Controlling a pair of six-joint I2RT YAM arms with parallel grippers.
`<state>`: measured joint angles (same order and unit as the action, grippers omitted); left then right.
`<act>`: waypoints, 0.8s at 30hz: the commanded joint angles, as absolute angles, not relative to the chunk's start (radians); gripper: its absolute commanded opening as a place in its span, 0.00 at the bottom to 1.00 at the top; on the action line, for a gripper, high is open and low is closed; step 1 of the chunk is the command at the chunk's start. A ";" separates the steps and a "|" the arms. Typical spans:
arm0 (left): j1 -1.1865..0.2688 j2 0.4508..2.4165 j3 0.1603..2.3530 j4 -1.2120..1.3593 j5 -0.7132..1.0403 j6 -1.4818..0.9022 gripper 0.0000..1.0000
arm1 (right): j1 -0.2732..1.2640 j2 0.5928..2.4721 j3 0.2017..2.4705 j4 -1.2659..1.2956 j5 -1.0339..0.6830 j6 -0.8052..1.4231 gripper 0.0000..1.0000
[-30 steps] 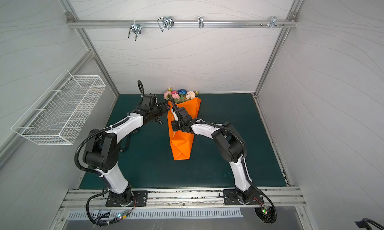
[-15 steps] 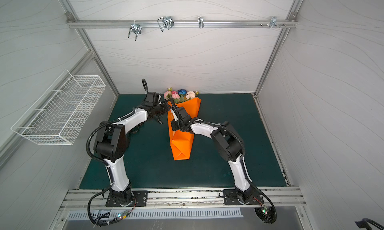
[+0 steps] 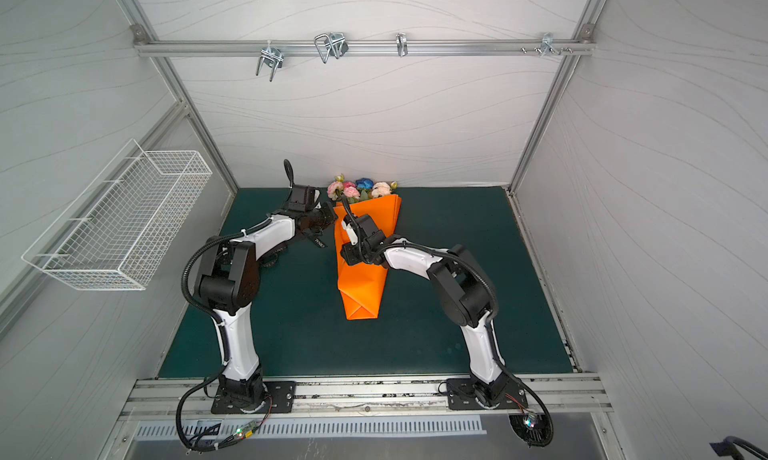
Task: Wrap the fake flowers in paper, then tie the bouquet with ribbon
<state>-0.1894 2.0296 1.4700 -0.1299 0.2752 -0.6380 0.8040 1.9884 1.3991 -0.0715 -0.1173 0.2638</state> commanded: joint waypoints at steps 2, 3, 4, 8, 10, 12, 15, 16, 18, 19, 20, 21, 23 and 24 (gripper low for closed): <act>-0.179 2.064 1.514 -0.086 0.281 -0.612 0.00 | 0.808 1.810 1.287 -0.094 -0.206 0.327 0.44; -0.178 2.066 1.512 -0.086 0.278 -0.612 0.00 | 0.809 1.786 1.257 -0.091 -0.209 0.340 0.44; -0.177 2.067 1.510 -0.087 0.275 -0.609 0.00 | 0.808 1.763 1.221 -0.083 -0.210 0.361 0.43; -0.175 2.071 1.497 -0.085 0.267 -0.611 0.00 | 0.805 1.724 1.121 -0.056 -0.263 0.428 0.36; -0.174 2.073 1.491 -0.081 0.265 -0.613 0.00 | 0.805 1.738 1.090 -0.039 -0.310 0.456 0.27; -0.170 2.075 1.484 -0.082 0.265 -0.615 0.00 | 0.808 1.753 1.068 -0.034 -0.334 0.472 0.19; -0.170 2.082 1.478 -0.078 0.278 -0.621 0.00 | 0.820 1.764 1.048 -0.050 -0.334 0.473 0.17; -0.170 2.084 1.475 -0.072 0.282 -0.625 0.00 | 0.824 1.766 1.045 -0.065 -0.318 0.468 0.17; -0.170 2.086 1.466 -0.064 0.280 -0.630 0.00 | 0.826 1.776 1.044 -0.100 -0.300 0.457 0.17; -0.170 2.088 1.465 -0.064 0.277 -0.630 0.00 | 0.827 1.784 1.045 -0.120 -0.293 0.452 0.17; -0.169 2.092 1.465 -0.064 0.273 -0.630 0.00 | 0.825 1.794 1.043 -0.136 -0.290 0.447 0.17; -0.168 2.097 1.466 -0.063 0.270 -0.630 0.00 | 0.826 1.804 1.042 -0.146 -0.289 0.444 0.16; -0.164 2.106 1.472 -0.061 0.270 -0.633 0.00 | 0.827 1.821 1.036 -0.159 -0.293 0.439 0.16; -0.161 2.112 1.475 -0.059 0.271 -0.634 0.00 | 0.826 1.826 1.031 -0.163 -0.294 0.438 0.16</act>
<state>-0.1753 2.0827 1.4631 -0.1005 0.2771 -0.6312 0.8188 1.7943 1.0412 -0.1059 -0.2943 0.4477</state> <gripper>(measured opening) 0.051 0.157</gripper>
